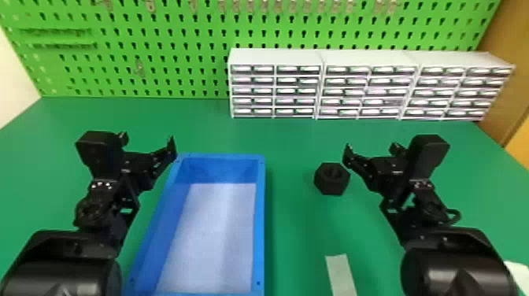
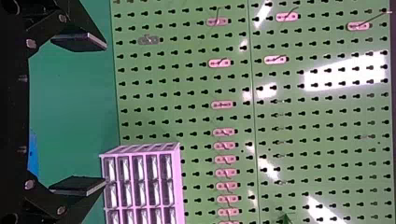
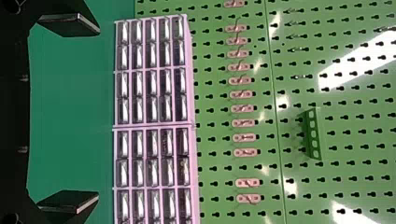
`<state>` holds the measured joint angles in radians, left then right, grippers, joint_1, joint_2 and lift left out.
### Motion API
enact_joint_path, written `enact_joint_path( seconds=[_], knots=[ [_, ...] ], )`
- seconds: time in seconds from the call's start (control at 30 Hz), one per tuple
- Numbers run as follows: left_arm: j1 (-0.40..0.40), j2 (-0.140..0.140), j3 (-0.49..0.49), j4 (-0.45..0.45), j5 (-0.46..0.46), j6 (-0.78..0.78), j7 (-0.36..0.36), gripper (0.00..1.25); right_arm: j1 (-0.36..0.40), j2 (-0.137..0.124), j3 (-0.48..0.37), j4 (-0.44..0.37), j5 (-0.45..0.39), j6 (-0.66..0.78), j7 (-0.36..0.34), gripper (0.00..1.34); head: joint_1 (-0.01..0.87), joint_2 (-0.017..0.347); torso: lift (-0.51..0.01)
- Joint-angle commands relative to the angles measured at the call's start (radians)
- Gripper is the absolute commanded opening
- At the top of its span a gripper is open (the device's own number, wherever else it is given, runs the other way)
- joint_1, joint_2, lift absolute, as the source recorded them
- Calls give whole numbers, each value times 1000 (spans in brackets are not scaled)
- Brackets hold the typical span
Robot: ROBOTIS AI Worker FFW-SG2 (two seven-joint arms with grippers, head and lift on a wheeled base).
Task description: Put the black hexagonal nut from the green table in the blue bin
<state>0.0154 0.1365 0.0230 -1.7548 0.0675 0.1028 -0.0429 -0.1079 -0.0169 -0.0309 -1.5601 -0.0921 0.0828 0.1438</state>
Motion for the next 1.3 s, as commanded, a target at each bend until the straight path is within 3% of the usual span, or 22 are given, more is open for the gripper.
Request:
enact_joint_path(
  seconds=[0.0,1.27],
  knots=[
    [0,0,0,0,0,0,0,1000,1,0,-1,0,0,0,0,1266,686,52,-97],
    [2,0,3,0,2,0,0,1000,-4,-3,5,0,-5,3,0,1266,686,52,-97]
  ],
)
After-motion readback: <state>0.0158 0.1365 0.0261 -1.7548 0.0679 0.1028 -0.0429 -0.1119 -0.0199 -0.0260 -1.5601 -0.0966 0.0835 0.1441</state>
